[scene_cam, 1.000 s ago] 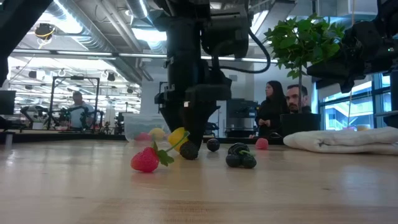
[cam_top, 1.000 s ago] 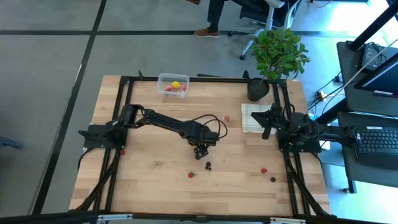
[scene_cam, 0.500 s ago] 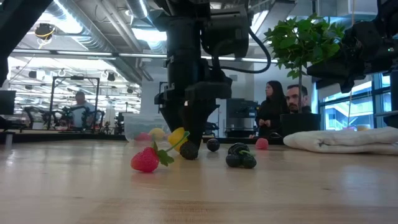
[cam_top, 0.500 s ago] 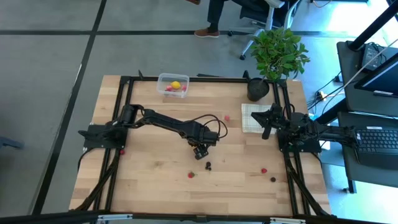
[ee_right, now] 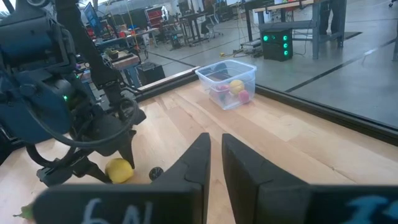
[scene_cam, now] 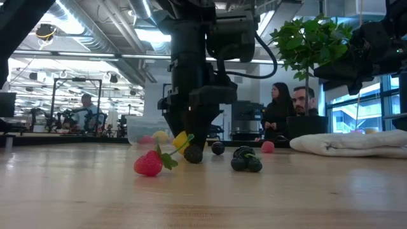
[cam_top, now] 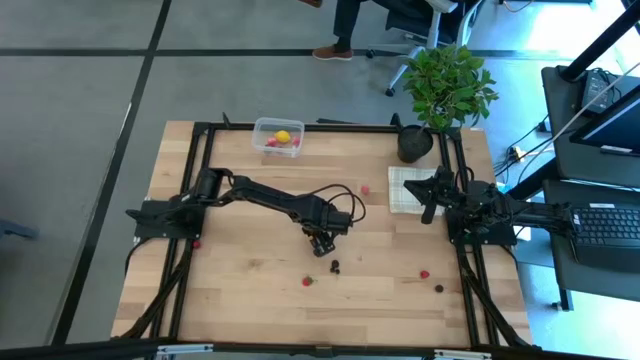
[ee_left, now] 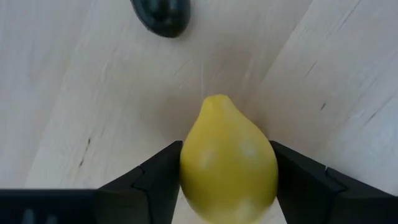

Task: Pick and placing Produce into tupperware
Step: Put the yellow lemon into the transparent bin

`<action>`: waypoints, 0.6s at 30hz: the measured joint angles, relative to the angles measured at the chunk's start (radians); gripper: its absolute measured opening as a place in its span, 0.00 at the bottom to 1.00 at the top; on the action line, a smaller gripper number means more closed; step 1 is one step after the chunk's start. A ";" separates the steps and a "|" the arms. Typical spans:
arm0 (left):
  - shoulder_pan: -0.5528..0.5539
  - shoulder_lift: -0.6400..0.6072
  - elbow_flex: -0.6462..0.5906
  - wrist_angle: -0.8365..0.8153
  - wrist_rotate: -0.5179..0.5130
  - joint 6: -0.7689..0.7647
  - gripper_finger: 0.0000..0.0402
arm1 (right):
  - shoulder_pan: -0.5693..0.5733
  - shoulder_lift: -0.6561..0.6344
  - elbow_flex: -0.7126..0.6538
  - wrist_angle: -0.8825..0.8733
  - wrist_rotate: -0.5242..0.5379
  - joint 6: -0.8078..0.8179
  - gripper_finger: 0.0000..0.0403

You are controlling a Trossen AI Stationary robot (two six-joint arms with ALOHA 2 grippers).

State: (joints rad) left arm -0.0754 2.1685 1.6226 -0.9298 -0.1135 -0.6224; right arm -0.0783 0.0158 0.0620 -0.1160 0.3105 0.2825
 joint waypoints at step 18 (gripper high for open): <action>0.022 -0.002 0.000 -0.024 -0.017 0.002 0.50 | 0.000 0.000 0.000 0.000 0.000 -0.002 0.11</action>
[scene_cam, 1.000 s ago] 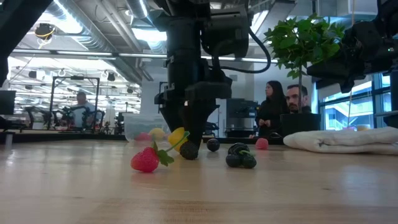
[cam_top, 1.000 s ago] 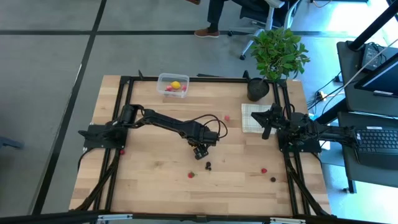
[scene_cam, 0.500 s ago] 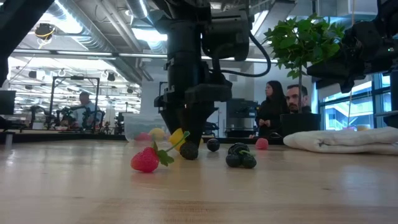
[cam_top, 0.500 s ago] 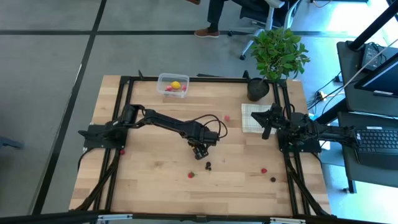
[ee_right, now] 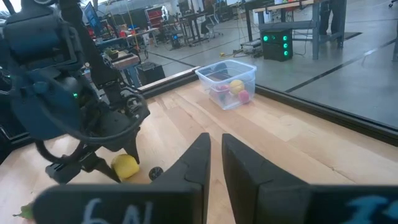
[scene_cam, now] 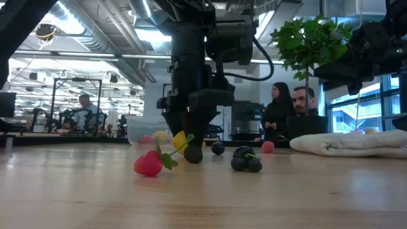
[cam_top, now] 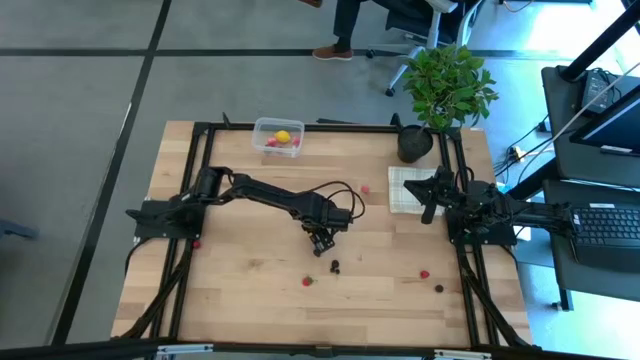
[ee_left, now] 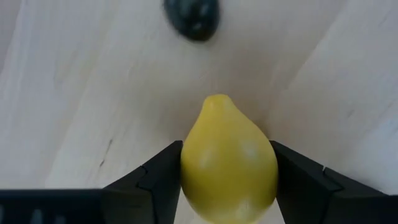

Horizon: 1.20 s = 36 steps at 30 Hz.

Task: Pick and placing Produce into tupperware
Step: Put the yellow lemon into the transparent bin

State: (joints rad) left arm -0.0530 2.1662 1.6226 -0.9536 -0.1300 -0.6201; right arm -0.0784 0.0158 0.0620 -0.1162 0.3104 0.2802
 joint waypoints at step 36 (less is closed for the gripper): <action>0.691 -0.271 0.000 -0.050 -0.065 0.213 0.50 | 0.000 0.002 0.000 0.000 0.001 0.000 0.11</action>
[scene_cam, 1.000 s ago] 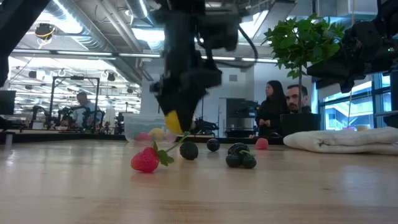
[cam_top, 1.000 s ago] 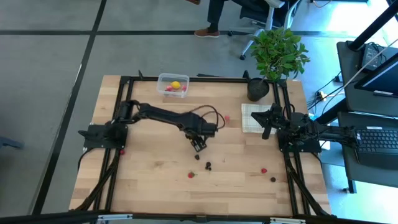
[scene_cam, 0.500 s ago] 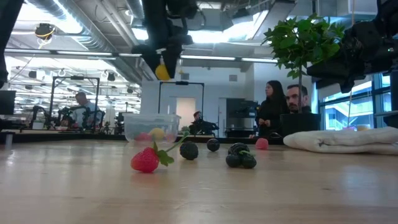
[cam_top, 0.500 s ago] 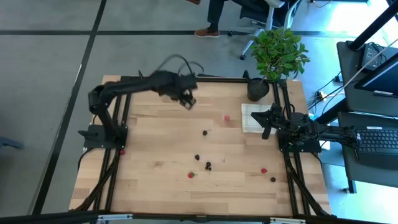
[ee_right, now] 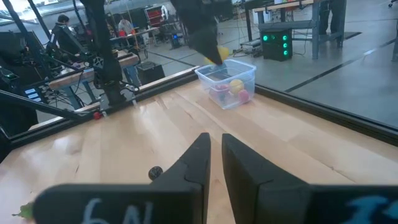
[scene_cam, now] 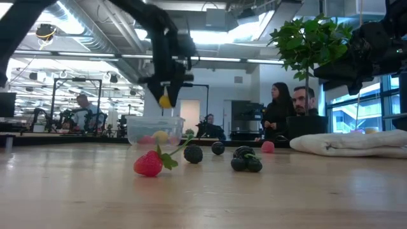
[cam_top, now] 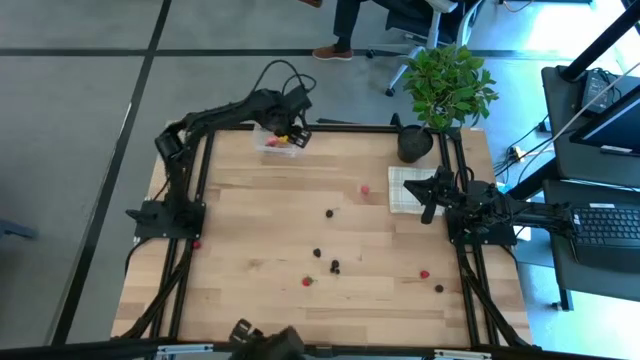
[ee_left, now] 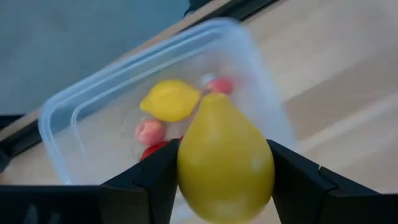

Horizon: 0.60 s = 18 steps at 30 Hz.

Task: Pick and placing Produce into tupperware
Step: Put the yellow lemon into the transparent bin

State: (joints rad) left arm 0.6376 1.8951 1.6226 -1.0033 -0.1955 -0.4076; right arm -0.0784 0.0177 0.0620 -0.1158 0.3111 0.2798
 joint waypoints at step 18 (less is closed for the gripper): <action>0.044 0.187 0.000 0.027 0.055 0.026 0.55 | 0.000 0.000 0.000 0.000 0.000 0.005 0.11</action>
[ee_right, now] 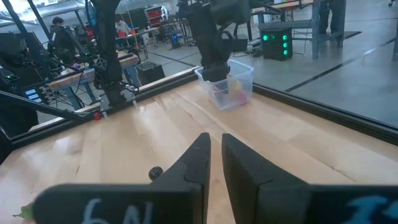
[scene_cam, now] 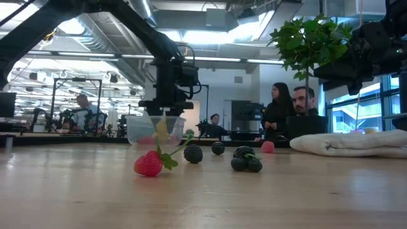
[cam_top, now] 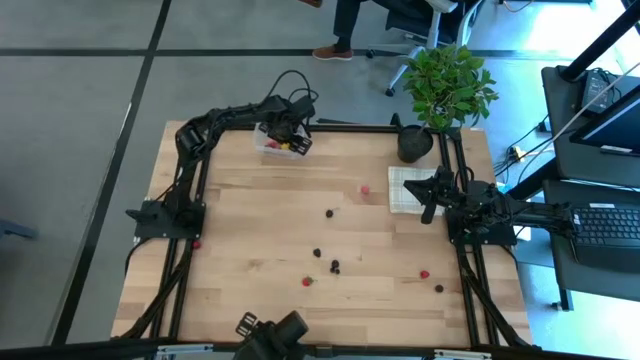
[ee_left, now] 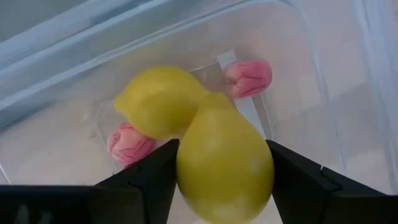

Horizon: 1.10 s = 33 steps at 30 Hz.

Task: Pick and placing Produce into tupperware
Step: Put the yellow lemon into the transparent bin, then put the top black cherry into the transparent bin

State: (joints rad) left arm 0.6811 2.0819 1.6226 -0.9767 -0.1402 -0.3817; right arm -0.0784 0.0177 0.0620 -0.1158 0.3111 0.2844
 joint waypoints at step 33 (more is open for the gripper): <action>-0.204 -0.429 0.000 0.102 0.132 0.435 0.55 | 0.000 0.000 0.000 0.024 0.010 -0.032 0.11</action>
State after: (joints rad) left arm 0.4768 1.6527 1.6230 -0.8752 -0.0078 0.0538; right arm -0.0783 0.0177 0.0624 -0.0921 0.3207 0.2526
